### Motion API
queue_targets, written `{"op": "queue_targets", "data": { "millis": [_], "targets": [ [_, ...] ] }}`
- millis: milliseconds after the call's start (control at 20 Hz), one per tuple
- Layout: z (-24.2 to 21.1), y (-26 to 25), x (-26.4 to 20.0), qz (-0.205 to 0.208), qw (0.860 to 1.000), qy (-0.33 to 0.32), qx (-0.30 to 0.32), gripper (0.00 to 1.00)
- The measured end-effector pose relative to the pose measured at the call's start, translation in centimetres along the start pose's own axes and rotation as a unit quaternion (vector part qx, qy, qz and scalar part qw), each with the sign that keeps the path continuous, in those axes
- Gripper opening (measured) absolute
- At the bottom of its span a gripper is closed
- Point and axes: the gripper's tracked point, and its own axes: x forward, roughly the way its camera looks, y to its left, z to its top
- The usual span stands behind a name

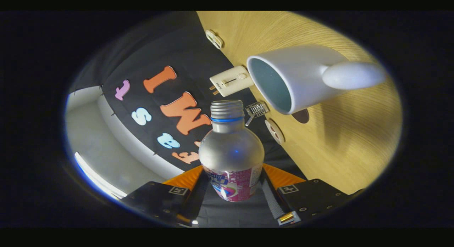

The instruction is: Take the bottle from table, then pour the juice into the cup, finally place the bottle on the coaster

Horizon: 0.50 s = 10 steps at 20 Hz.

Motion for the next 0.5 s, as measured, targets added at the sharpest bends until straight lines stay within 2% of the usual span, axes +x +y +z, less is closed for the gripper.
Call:
{"op": "queue_targets", "data": {
  "millis": [250,500],
  "targets": [
    [2.4,-0.9,0.1,-0.036,0.993,-0.034,-0.104,0.77],
    [2.5,-1.3,-0.1,-0.064,0.974,-0.017,-0.218,0.77]
  ]
}}
